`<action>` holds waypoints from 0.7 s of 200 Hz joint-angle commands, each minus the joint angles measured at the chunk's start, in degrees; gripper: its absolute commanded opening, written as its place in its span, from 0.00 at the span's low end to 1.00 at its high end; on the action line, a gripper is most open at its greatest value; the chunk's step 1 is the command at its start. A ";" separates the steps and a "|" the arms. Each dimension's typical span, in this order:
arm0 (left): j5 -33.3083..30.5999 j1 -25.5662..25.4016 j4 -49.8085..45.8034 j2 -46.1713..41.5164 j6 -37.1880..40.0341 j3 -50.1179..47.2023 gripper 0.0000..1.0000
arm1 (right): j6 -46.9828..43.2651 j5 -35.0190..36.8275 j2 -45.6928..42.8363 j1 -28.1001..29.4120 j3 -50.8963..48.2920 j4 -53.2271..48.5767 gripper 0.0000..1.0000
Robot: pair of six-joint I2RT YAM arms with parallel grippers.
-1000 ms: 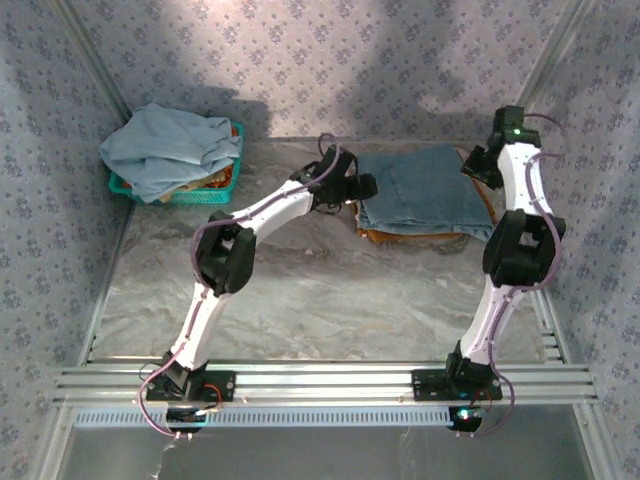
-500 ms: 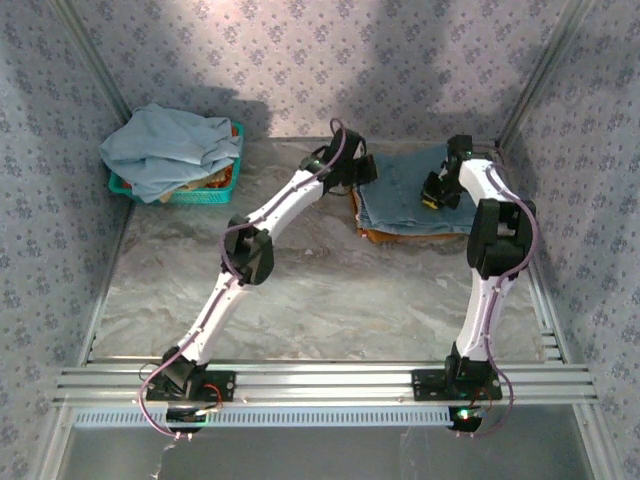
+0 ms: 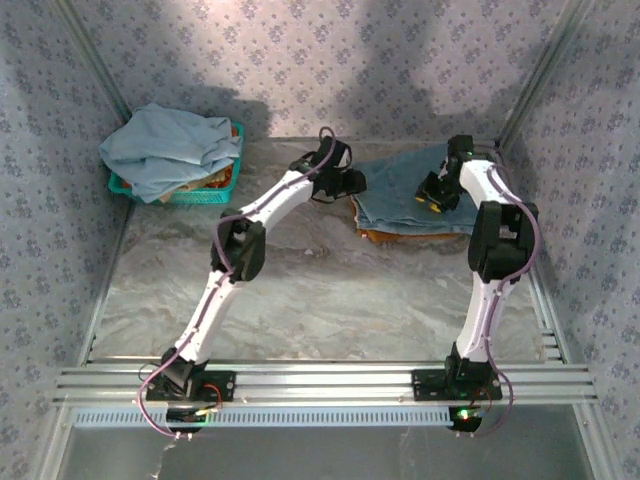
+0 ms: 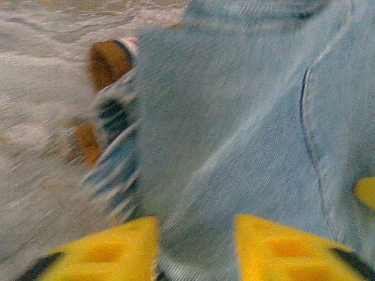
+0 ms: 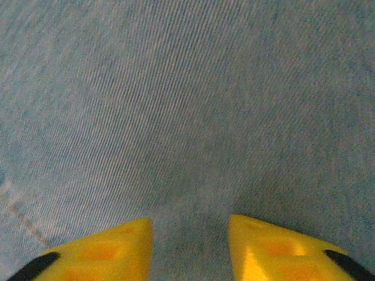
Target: Fold and stack the trousers
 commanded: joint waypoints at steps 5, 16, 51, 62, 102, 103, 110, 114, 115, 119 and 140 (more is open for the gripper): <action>-4.87 1.74 -0.20 -20.76 7.31 -17.86 0.72 | -0.56 5.88 -10.04 4.61 -3.78 -4.43 0.54; -7.34 2.02 4.50 -30.55 7.61 -30.20 0.82 | 0.05 8.25 -12.95 6.85 -6.46 -4.49 0.57; -14.95 3.11 12.00 -57.40 3.77 -63.11 0.92 | 4.71 12.68 -18.10 16.88 -15.48 -3.00 0.61; -16.24 3.17 13.08 -64.29 1.83 -71.88 0.93 | 6.26 13.28 -18.51 20.29 -17.85 -1.84 0.61; -18.99 3.69 9.10 -83.44 -2.96 -91.38 0.96 | 11.21 16.87 -13.01 26.53 -18.12 0.34 0.62; -19.00 3.67 8.95 -83.86 -3.04 -91.68 0.96 | 11.34 16.95 -12.78 26.54 -18.08 0.38 0.62; -19.37 3.74 8.06 -86.44 -3.30 -93.27 0.97 | 11.81 17.84 -10.87 26.46 -17.15 0.50 0.61; -19.45 3.84 7.50 -87.76 -3.32 -94.09 0.98 | 12.49 18.66 -9.71 26.38 -16.39 0.29 0.61; -19.49 3.83 7.40 -88.13 -3.35 -94.22 0.98 | 12.95 18.90 -9.46 26.33 -16.21 0.13 0.61; -19.52 4.01 7.04 -89.39 -3.46 -94.88 0.99 | 13.74 19.76 -8.29 26.14 -15.57 -0.20 0.61; -19.68 4.54 4.92 -93.76 -3.20 -96.63 1.00 | 15.85 23.35 -2.95 24.88 -12.04 -2.38 0.59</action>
